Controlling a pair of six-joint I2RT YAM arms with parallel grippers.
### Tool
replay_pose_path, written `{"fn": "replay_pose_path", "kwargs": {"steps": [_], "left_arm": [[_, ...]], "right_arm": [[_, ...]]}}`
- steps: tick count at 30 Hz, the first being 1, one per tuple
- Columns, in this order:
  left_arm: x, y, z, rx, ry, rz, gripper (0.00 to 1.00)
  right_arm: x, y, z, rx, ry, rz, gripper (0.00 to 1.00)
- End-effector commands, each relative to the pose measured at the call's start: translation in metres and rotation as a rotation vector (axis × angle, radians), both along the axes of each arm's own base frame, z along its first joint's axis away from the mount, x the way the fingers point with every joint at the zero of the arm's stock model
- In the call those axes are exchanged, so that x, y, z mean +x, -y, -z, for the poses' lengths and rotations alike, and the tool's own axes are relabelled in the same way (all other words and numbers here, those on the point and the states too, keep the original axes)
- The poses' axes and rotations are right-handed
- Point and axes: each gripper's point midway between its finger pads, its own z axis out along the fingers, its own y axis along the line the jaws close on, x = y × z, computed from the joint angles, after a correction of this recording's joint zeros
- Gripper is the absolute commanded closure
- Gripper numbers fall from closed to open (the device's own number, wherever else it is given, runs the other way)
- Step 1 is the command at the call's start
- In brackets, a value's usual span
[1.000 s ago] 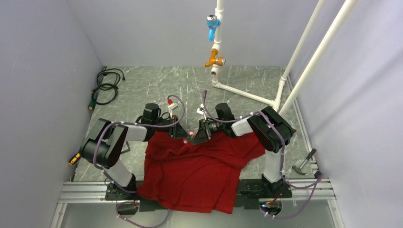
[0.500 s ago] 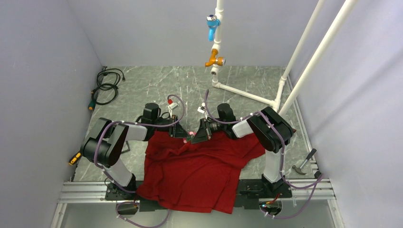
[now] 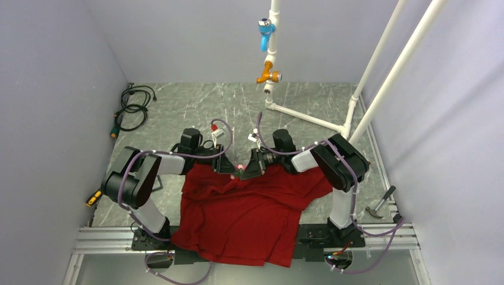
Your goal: Remove the brooch from the garment
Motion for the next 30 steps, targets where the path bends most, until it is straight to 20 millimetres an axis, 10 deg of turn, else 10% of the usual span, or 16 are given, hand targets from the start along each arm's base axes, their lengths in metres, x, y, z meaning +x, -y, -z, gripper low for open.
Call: {"fn": "replay_pose_path", "kwargs": {"steps": [1,30], "left_arm": [[0.005,-0.003,-0.011,0.020,0.108,-0.023,0.55],[0.001,0.017,-0.011,0.168,0.225,-0.005,0.54]], "right_arm": [[0.007,0.000,-0.018,0.031,0.076,-0.008,1.00],[0.003,0.004,-0.020,0.024,0.099,-0.008,1.00]]}}
